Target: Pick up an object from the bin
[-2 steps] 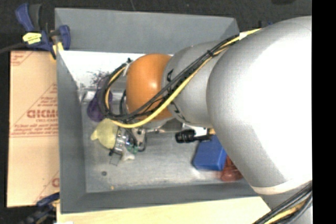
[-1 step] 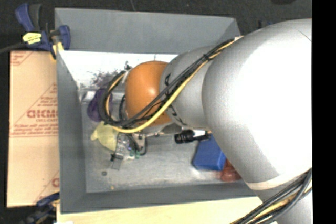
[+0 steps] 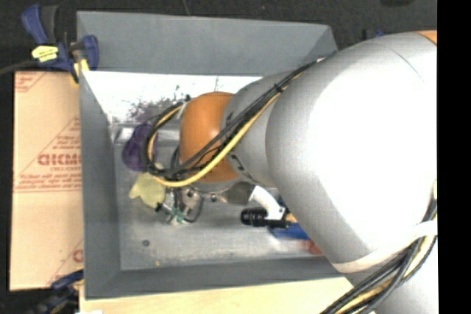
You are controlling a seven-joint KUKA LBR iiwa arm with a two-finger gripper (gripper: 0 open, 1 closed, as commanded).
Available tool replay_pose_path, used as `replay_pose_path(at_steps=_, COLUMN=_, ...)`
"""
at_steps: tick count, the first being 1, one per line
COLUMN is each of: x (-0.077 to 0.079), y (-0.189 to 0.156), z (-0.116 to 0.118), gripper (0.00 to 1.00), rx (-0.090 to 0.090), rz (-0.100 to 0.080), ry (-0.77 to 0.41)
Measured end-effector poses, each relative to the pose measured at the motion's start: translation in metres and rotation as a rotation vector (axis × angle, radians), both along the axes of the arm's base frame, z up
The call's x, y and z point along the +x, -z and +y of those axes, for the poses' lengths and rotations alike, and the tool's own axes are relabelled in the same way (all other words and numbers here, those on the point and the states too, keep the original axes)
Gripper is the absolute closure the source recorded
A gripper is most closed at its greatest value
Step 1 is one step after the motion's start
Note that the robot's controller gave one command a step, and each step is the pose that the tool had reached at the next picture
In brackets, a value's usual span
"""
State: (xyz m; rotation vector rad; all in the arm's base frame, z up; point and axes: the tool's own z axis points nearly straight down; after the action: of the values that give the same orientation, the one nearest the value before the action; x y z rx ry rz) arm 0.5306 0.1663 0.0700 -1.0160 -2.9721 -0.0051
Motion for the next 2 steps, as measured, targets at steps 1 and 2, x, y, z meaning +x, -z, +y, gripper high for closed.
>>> replay_pose_path(at_steps=1, x=0.0, y=0.0, z=0.0, gripper=1.0, rx=0.0, rz=0.0, ry=-0.001)
replay_pose_path(at_steps=2, x=0.0, y=-0.015, z=-0.001, gripper=1.0, rx=0.0, rz=0.0, ry=-0.001)
